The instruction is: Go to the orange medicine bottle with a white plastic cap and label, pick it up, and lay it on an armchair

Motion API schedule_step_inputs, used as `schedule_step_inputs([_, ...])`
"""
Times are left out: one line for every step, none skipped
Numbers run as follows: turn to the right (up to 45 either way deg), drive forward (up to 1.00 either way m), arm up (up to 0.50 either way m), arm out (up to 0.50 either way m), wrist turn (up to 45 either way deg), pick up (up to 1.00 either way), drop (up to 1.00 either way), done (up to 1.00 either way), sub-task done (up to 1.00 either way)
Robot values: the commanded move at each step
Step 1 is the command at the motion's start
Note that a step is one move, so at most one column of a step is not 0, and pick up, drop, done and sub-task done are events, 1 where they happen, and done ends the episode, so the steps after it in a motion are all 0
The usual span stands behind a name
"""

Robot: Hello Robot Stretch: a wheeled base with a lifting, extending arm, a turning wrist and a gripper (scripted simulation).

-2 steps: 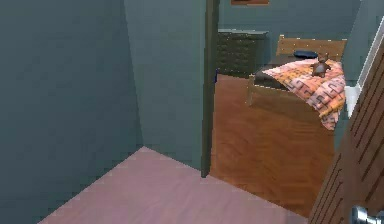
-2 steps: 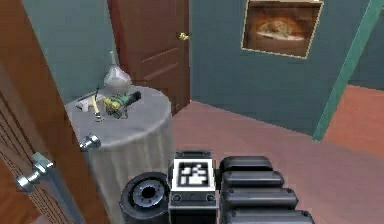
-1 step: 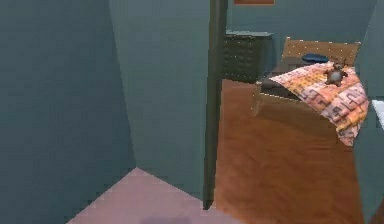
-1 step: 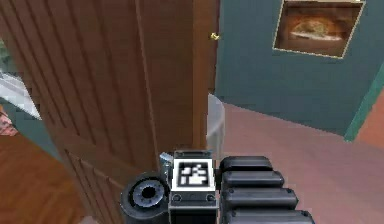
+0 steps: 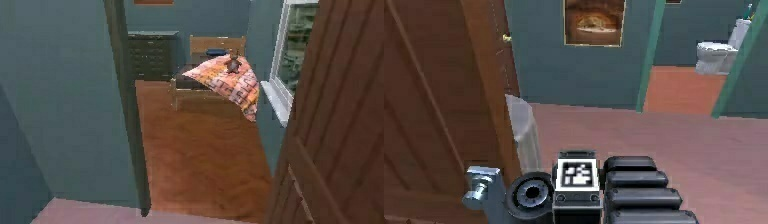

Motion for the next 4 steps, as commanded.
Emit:
schedule_step_inputs([0.0,1.0,0.0,0.0,0.0,0.0,0.0,0.0,0.0])
schedule_step_inputs([9.0,0.0,0.0,0.0,0.0,0.0,0.0,0.0,0.0])
schedule_step_inputs([0.0,0.15,0.0,0.0,0.0,0.0,0.0,0.0,0.0])
schedule_step_inputs([-24.0,0.0,0.0,0.0,0.0,0.0,0.0,0.0,0.0])
